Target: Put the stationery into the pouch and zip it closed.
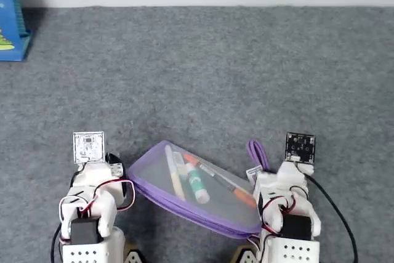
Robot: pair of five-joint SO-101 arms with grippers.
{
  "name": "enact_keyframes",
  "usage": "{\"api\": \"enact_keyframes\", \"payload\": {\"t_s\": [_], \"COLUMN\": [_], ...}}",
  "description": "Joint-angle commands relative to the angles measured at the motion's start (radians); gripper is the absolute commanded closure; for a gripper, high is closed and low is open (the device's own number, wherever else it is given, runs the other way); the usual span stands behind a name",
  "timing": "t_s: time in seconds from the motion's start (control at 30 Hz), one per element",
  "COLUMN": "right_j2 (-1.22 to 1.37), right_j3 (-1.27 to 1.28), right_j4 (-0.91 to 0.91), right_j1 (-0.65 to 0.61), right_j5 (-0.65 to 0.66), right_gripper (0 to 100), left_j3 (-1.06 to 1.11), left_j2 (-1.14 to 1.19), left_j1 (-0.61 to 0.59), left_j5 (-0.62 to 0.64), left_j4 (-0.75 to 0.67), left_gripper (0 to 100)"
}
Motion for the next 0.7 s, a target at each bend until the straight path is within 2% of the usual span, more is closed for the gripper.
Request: {"api": "enact_keyframes", "payload": {"t_s": [0.0,0.67], "right_j2": [-0.012,-0.012], "right_j3": [0.018,0.018], "right_j4": [0.053,0.05], "right_j1": [0.004,0.008], "right_j5": [0.0,-0.003], "right_gripper": [98.3,98.3], "left_j3": [-0.008,-0.008], "left_j2": [-0.009,-0.008], "left_j1": [-0.005,-0.005], "left_j5": [-0.014,-0.014], "left_j4": [-0.009,-0.009], "left_gripper": [99,99]}}
